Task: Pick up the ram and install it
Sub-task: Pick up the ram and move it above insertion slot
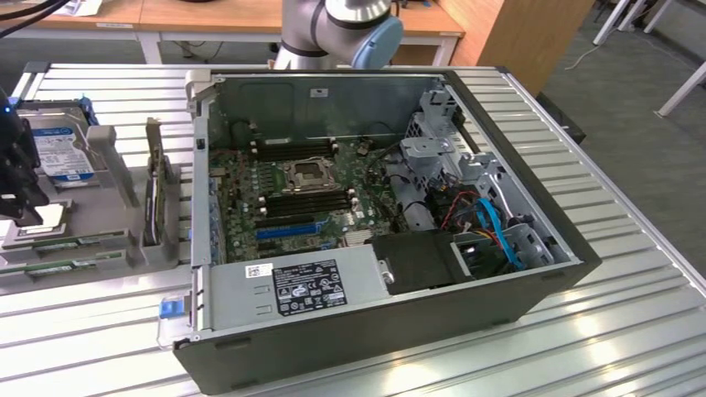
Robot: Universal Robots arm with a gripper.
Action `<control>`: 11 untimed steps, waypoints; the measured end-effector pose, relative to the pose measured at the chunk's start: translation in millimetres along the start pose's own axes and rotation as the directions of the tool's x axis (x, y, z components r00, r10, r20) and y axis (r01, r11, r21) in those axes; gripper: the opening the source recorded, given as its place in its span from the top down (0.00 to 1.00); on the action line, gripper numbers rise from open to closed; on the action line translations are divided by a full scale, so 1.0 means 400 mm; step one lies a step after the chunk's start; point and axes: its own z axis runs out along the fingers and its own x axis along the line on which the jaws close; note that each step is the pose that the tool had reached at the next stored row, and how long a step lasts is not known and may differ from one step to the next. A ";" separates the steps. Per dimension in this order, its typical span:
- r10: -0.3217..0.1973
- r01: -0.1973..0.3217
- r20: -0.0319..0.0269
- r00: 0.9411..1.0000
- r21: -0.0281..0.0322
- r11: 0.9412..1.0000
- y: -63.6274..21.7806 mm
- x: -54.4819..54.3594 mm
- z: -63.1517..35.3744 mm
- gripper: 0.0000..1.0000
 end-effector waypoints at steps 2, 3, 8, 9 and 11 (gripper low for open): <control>0.000 0.000 0.000 1.000 0.000 1.000 0.000 0.008 0.000 0.65; 0.000 0.000 0.000 1.000 0.000 1.000 0.000 0.013 0.000 0.65; 0.000 0.000 0.000 1.000 0.000 1.000 0.000 0.036 -0.001 0.65; 0.000 0.000 0.000 1.000 0.000 1.000 0.000 0.041 -0.001 0.65; 0.000 0.000 0.000 1.000 0.000 1.000 0.000 0.051 -0.001 0.65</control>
